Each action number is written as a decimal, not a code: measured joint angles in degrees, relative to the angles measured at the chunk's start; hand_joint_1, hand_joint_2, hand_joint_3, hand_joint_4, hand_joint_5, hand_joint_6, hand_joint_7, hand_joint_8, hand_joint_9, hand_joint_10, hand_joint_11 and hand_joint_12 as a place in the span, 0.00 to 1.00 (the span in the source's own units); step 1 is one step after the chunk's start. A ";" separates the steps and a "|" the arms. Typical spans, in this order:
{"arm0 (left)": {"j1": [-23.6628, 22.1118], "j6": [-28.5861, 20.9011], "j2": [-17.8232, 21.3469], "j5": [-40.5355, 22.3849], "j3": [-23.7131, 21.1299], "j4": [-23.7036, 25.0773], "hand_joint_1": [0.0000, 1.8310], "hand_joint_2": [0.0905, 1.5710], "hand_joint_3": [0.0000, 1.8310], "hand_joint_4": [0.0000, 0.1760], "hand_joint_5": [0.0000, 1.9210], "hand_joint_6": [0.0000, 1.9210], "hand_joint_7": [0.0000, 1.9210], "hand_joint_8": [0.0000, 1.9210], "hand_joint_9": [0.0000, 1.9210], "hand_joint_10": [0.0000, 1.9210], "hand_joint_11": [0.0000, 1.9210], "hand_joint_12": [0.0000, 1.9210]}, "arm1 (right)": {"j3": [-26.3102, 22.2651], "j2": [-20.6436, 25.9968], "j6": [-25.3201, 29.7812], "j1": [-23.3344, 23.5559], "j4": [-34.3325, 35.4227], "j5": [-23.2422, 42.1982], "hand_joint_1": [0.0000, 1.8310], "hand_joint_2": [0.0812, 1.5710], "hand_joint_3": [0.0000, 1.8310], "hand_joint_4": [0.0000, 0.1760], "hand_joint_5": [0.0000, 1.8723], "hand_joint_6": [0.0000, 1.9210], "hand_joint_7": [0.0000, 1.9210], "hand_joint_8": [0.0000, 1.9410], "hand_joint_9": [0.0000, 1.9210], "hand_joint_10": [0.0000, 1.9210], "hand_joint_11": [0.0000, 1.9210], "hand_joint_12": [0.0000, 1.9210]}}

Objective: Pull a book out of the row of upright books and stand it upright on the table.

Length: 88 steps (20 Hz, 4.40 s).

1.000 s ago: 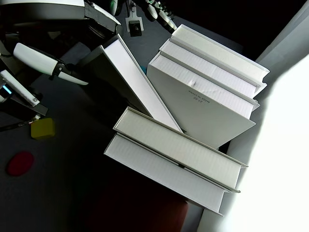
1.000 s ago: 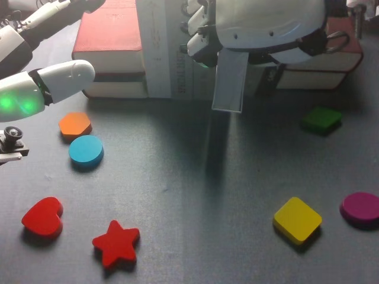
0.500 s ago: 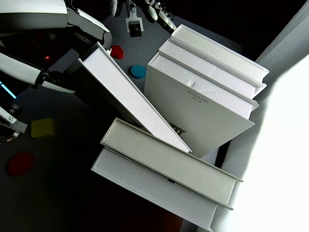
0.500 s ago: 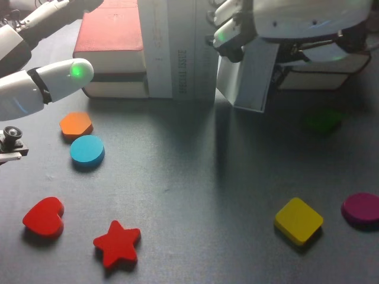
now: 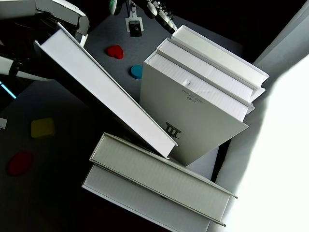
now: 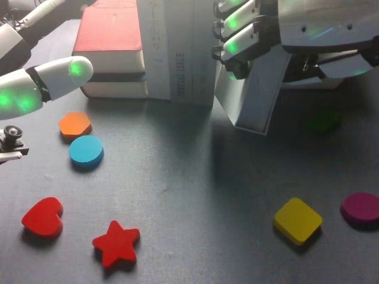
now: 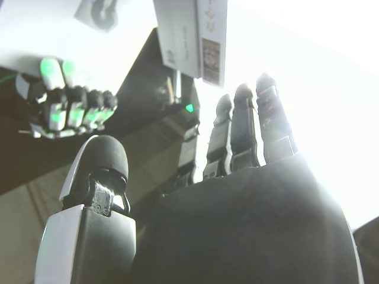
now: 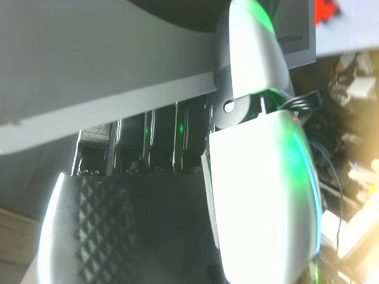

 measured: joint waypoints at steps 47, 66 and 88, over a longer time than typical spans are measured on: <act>0.13 0.04 -1.18 -1.18 0.66 -2.01 0.11 0.87 0.00 0.32 0.05 0.01 0.00 0.00 0.00 0.00 0.00 0.00 | 6.14 0.35 9.05 -3.30 16.96 12.81 0.67 0.74 0.00 0.00 0.45 0.53 0.45 0.72 0.29 0.82 0.27 1.00; 0.11 0.04 -2.21 -0.66 1.40 -3.02 0.16 0.85 0.00 0.27 0.07 0.00 0.00 0.00 0.00 0.00 0.00 0.00 | 20.20 -9.88 23.74 -1.79 13.99 10.12 0.72 0.81 0.00 0.00 0.33 0.72 0.29 0.85 0.37 0.84 0.21 0.89; 0.13 0.02 -2.91 -0.50 1.57 -3.96 0.15 0.86 0.00 0.00 0.01 0.00 0.00 0.00 0.00 0.00 0.00 0.00 | 21.35 -19.26 33.86 -1.55 3.19 15.72 0.61 0.81 0.00 0.03 0.37 0.74 0.33 0.78 0.34 0.50 0.19 0.81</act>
